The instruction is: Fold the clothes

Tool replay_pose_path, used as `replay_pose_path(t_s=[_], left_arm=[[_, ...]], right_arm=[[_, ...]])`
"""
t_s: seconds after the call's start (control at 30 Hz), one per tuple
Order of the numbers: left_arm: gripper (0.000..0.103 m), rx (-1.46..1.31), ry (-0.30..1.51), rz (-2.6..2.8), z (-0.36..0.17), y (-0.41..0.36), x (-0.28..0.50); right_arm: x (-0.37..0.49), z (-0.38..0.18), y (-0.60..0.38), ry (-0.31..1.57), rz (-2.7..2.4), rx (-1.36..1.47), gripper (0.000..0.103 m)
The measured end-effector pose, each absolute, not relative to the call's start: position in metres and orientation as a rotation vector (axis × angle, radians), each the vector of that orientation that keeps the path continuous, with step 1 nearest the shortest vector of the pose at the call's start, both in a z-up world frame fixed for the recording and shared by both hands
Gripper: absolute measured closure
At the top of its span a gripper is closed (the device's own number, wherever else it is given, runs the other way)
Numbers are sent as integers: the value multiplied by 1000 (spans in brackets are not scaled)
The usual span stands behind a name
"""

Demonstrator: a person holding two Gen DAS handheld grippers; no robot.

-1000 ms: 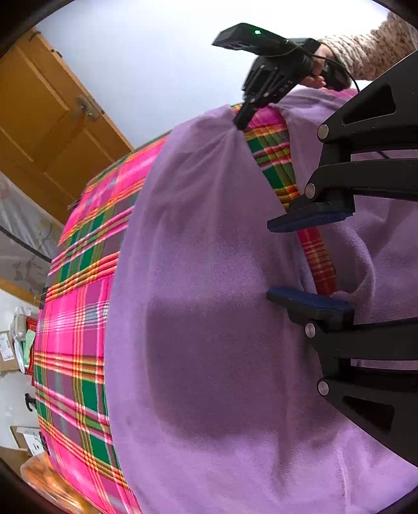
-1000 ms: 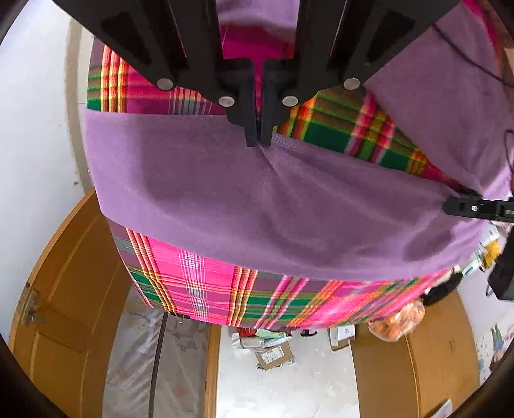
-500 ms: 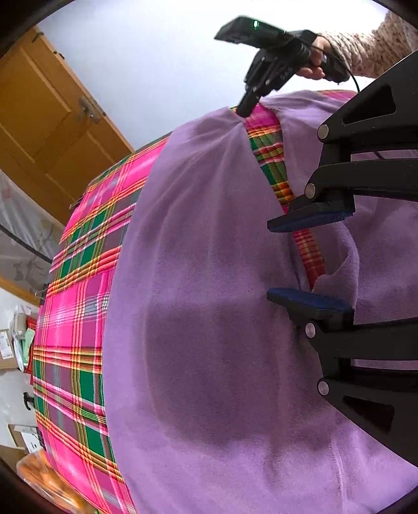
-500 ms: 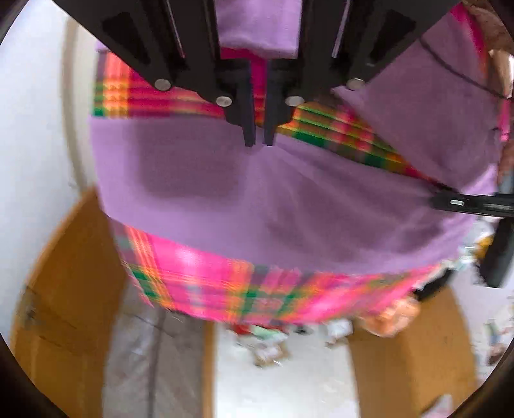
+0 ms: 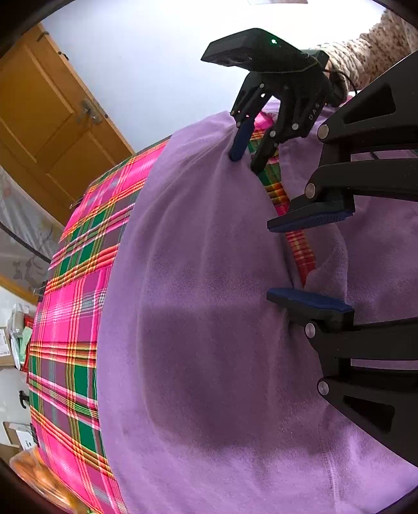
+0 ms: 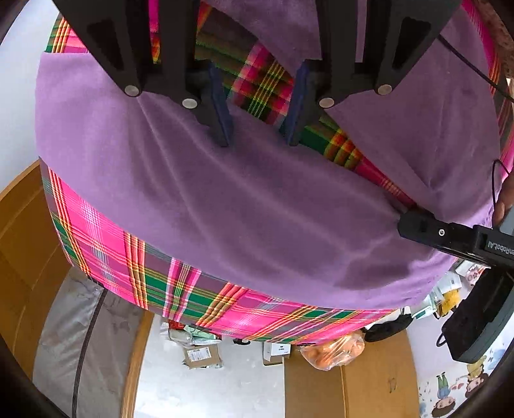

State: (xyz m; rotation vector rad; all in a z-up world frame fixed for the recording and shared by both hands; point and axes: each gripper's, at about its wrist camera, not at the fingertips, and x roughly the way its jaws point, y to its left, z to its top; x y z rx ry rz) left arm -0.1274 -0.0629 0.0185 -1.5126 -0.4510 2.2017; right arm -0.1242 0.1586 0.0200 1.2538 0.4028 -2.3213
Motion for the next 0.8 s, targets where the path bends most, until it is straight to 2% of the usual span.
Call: replay_pose_path(t_s=[0.03, 0.1, 0.27, 0.5, 0.57, 0.63, 0.8], left_arm=[[66, -1509, -459, 2204, 19, -65, -127], [66, -1502, -474, 2209, 21, -68, -126], [66, -1480, -515, 2242, 27, -85, -119], [66, -1476, -609, 2315, 30, -125, -98], [66, -1476, -631, 2336, 30, -139, -89], [66, -1487, -656, 2361, 28, -153, -78], [66, -1510, -699, 2384, 20, -176, -52]], right_arm=[[-124, 20, 159, 403, -2333, 1258, 89], [-122, 21, 157, 419, -2329, 1270, 97], [-107, 25, 152, 480, -2302, 1279, 99], [-98, 38, 161, 355, -2340, 1276, 95], [-88, 44, 173, 334, -2393, 1266, 91], [-77, 46, 196, 283, -2469, 1278, 82], [-40, 50, 285, 57, -2764, 1348, 72]])
